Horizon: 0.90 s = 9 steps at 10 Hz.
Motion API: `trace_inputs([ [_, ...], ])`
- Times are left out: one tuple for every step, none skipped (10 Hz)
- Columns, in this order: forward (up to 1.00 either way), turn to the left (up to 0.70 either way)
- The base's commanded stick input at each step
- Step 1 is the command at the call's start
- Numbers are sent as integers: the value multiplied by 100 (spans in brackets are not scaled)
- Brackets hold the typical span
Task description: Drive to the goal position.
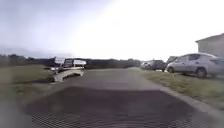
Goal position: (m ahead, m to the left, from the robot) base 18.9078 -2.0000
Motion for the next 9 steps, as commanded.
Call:
trace_inputs([
  [100, 0],
  [100, 0],
  [100, 0],
  [100, 0],
  [100, 0],
  [100, 0],
  [100, 0],
  [100, 0],
  [100, 0],
])
